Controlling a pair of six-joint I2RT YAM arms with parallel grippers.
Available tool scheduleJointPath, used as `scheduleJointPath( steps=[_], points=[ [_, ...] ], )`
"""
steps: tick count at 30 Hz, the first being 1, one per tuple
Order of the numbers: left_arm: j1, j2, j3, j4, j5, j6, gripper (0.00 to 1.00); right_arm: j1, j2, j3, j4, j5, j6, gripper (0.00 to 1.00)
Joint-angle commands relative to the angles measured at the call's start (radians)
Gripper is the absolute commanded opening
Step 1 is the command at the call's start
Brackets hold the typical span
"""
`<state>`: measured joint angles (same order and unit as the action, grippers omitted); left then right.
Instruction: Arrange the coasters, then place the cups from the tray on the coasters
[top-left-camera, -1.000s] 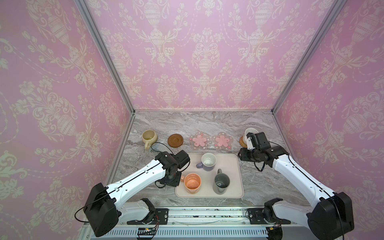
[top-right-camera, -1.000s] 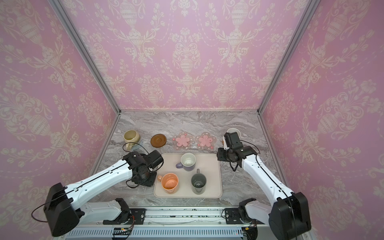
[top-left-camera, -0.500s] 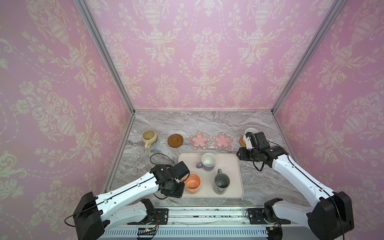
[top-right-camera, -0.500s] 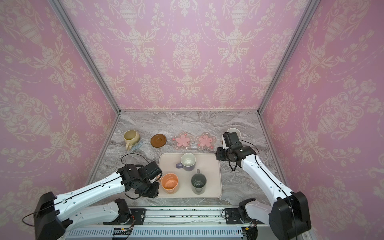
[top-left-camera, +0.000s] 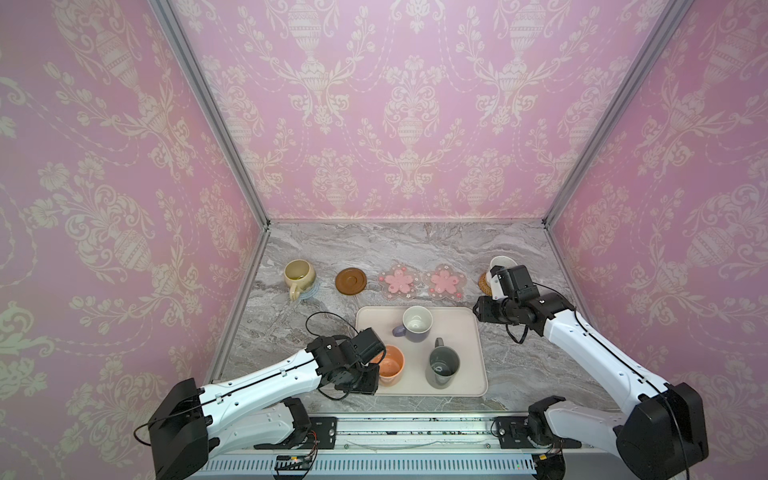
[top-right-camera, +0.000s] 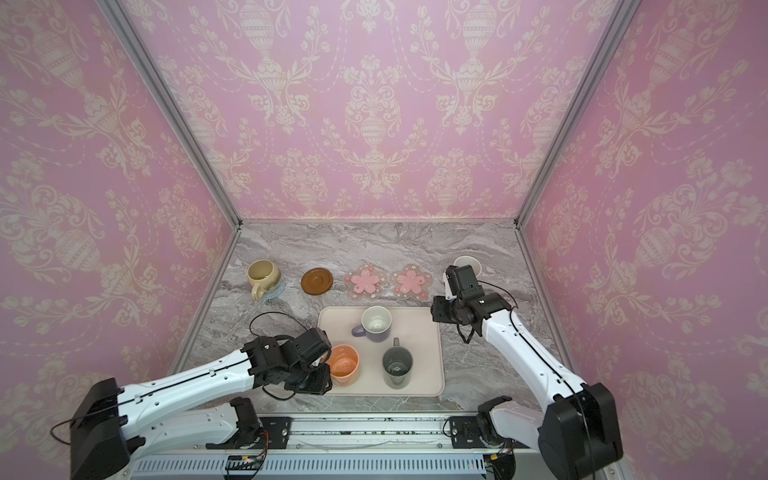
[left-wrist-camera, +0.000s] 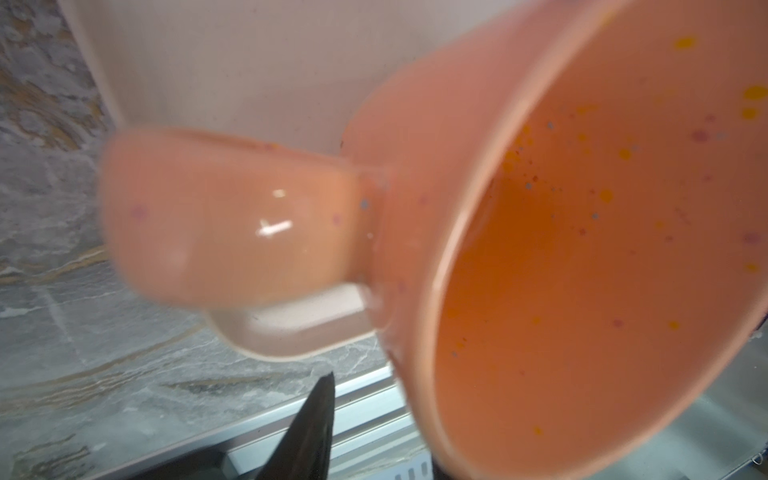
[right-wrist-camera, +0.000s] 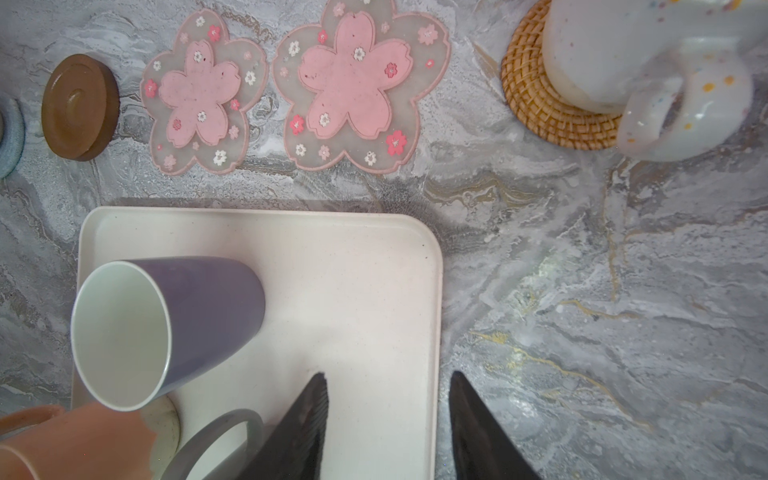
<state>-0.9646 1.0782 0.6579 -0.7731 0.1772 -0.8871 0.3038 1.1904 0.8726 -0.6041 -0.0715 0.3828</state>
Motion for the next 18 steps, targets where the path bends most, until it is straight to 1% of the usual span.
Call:
scheduleJointPath(
  steps=[1, 3, 7, 11, 13, 14, 16, 18],
  points=[
    [-0.018, -0.012, -0.029, 0.139, -0.051, -0.093, 0.39, 0.008, -0.020, -0.009, 0.000, 0.002, 0.018, 0.49],
    [-0.032, 0.003, -0.035, 0.175, -0.070, -0.115, 0.39, 0.008, -0.022, -0.011, 0.000, 0.003, 0.018, 0.49],
    [-0.049, 0.036, -0.012, 0.190, -0.114, -0.130, 0.40, 0.008, -0.025, -0.015, -0.003, 0.005, 0.014, 0.50],
    [-0.053, 0.064, 0.002, 0.233, -0.134, -0.145, 0.39, 0.009, -0.027, -0.015, -0.005, 0.007, 0.013, 0.50],
    [-0.057, 0.083, 0.023, 0.234, -0.127, -0.132, 0.40, 0.009, -0.030, -0.015, -0.006, 0.007, 0.012, 0.50],
    [-0.060, 0.091, 0.041, 0.220, -0.120, -0.115, 0.40, 0.009, -0.031, -0.015, -0.008, 0.007, 0.013, 0.50],
    [-0.070, 0.105, 0.104, 0.161, -0.099, -0.041, 0.41, 0.009, -0.035, -0.017, -0.010, 0.007, 0.011, 0.50],
    [-0.084, 0.125, 0.201, -0.004, -0.137, 0.041, 0.42, 0.009, -0.035, -0.016, -0.015, 0.010, 0.007, 0.50]
  ],
)
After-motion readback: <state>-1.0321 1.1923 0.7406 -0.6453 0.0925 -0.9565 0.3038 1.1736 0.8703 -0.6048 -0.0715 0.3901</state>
